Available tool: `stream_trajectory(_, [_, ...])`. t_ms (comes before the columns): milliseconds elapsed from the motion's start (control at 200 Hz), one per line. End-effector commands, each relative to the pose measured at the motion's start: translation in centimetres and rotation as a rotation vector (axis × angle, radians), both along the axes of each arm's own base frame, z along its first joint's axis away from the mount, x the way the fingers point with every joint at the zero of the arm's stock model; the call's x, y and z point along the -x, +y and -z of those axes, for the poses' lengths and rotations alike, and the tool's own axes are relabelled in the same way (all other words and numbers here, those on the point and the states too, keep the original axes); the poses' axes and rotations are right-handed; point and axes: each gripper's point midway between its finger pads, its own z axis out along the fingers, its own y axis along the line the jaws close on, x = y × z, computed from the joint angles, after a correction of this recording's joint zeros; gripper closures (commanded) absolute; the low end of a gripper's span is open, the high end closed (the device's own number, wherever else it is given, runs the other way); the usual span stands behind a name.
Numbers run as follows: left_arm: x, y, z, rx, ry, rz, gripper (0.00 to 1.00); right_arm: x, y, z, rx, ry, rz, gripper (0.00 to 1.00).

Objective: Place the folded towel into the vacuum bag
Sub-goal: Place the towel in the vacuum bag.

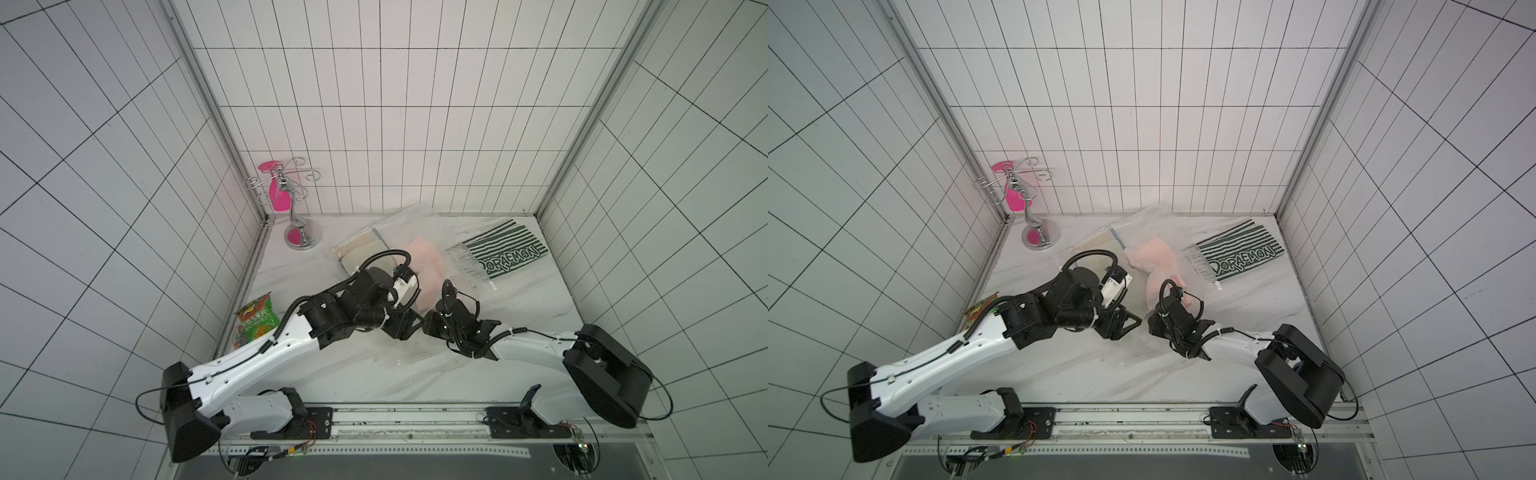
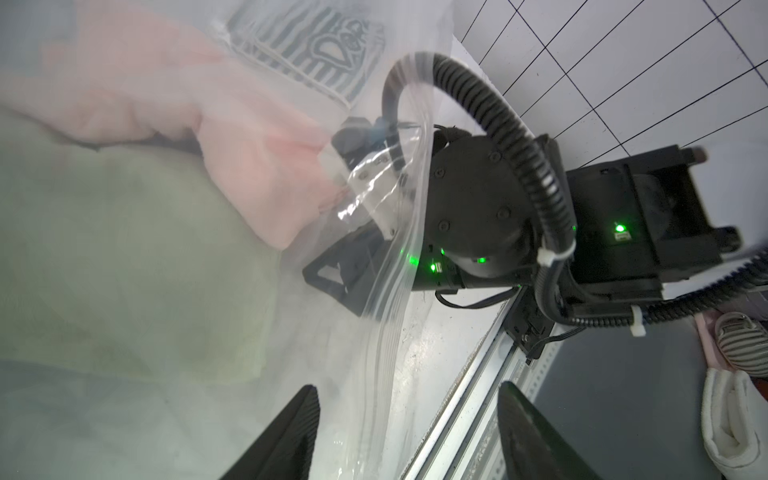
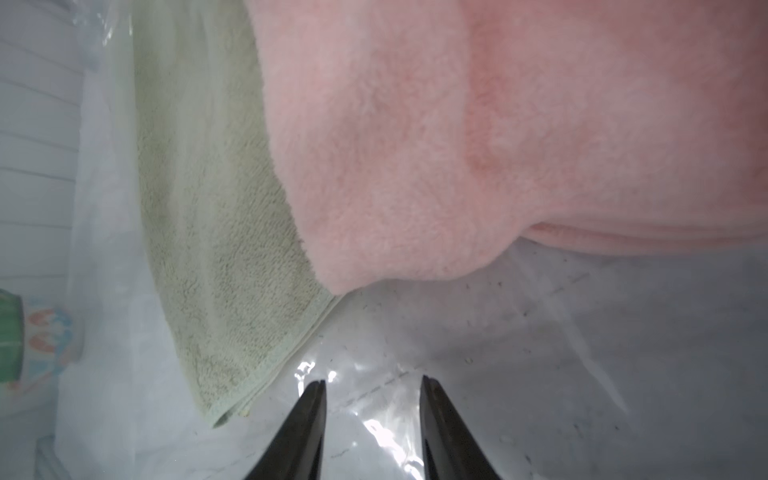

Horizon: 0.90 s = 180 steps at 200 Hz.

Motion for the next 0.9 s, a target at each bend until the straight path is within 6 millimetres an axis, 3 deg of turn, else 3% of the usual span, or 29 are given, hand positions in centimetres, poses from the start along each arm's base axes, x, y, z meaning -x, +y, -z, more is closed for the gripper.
stream_trajectory(0, [-0.2, 0.6, -0.2, 0.088, 0.031, -0.101, 0.3, -2.7, -1.3, -0.2, -0.128, -0.055, 0.21, 0.63])
stream_trajectory(100, [0.1, 0.8, 0.0, 0.108, 0.043, -0.105, 0.3, -5.5, -4.1, -1.5, -0.048, -0.169, 0.307, 0.64])
stream_trajectory(185, [0.2, 1.0, 0.9, 0.09, 0.052, -0.098, 0.3, -7.4, -8.2, -2.6, -0.001, -0.236, 0.437, 0.65])
stream_trajectory(260, [0.2, 1.1, 2.1, 0.064, 0.069, -0.089, 0.3, -8.0, -11.7, -3.1, 0.008, -0.263, 0.557, 0.65])
stream_trajectory(330, [0.0, 1.2, 2.9, 0.045, 0.083, -0.092, 0.3, -8.2, -13.6, -3.8, 0.018, -0.294, 0.623, 0.66])
stream_trajectory(380, [0.0, 1.2, 3.4, 0.036, 0.091, -0.095, 0.3, -8.3, -13.3, -4.0, 0.016, -0.292, 0.601, 0.67])
stream_trajectory(490, [0.0, 1.3, 3.9, 0.013, 0.108, -0.102, 0.3, -7.5, -10.6, -3.7, -0.019, -0.225, 0.464, 0.67])
stream_trajectory(670, [-0.9, 2.5, 3.7, -0.015, 0.085, -0.155, 0.3, -2.0, -8.0, -1.5, -0.066, -0.051, 0.337, 0.62])
stream_trajectory(765, [-2.2, 2.6, 2.5, 0.024, 0.044, -0.181, 0.3, 0.4, -7.8, -1.9, -0.103, -0.013, 0.305, 0.6])
stream_trajectory(895, [-4.3, 2.7, 1.2, 0.049, 0.023, -0.226, 0.31, 3.3, -9.4, -3.1, -0.096, 0.035, 0.296, 0.57])
